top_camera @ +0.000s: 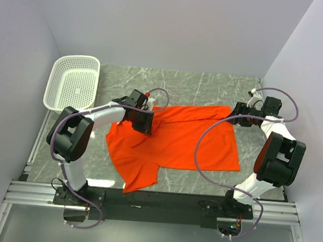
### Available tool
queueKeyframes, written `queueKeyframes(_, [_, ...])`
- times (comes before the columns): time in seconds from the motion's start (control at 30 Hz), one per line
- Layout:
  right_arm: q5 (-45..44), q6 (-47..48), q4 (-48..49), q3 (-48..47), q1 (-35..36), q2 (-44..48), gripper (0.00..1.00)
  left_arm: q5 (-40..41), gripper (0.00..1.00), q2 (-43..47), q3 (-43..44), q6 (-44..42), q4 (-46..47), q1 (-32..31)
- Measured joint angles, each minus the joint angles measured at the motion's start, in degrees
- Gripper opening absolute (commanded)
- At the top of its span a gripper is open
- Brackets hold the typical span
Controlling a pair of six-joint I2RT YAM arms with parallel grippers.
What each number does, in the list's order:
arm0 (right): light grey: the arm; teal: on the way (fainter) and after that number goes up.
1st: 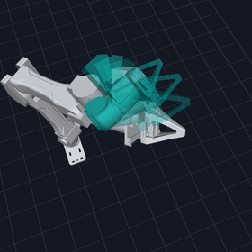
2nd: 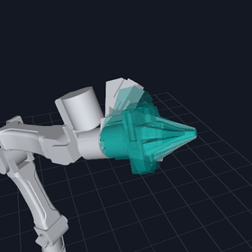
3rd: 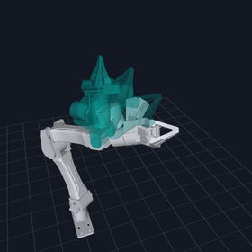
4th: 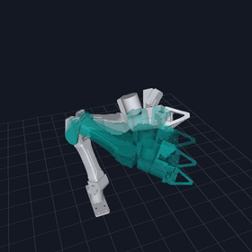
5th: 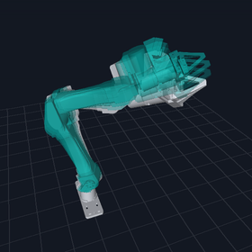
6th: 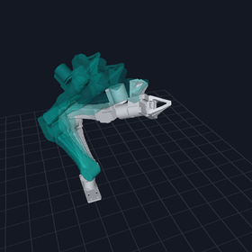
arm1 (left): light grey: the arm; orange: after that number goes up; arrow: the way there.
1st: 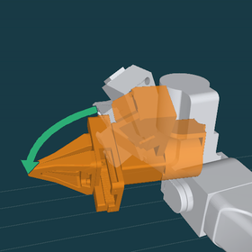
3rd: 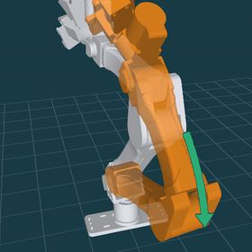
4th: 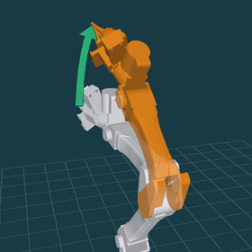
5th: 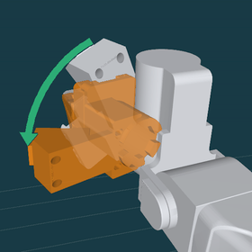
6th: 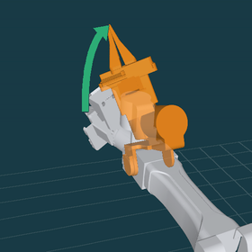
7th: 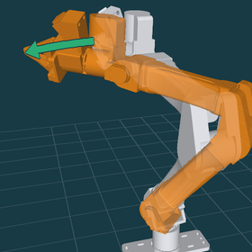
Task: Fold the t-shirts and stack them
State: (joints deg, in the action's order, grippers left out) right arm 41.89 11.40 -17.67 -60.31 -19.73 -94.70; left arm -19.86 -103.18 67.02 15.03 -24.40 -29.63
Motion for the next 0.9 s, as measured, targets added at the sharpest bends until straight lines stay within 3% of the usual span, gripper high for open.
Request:
queueKeyframes(0.5, [0.0, 0.0, -0.2, 0.0, -0.1, 0.0, 0.70, -5.6, 0.45, 7.6, -4.1, -0.6, 1.5, -2.1])
queueKeyframes(0.9, [0.3, 0.0, -0.6, 0.0, -0.1, 0.0, 0.70, 2.7, 0.46, 2.9, 1.4, 4.2, 5.6, -2.3])
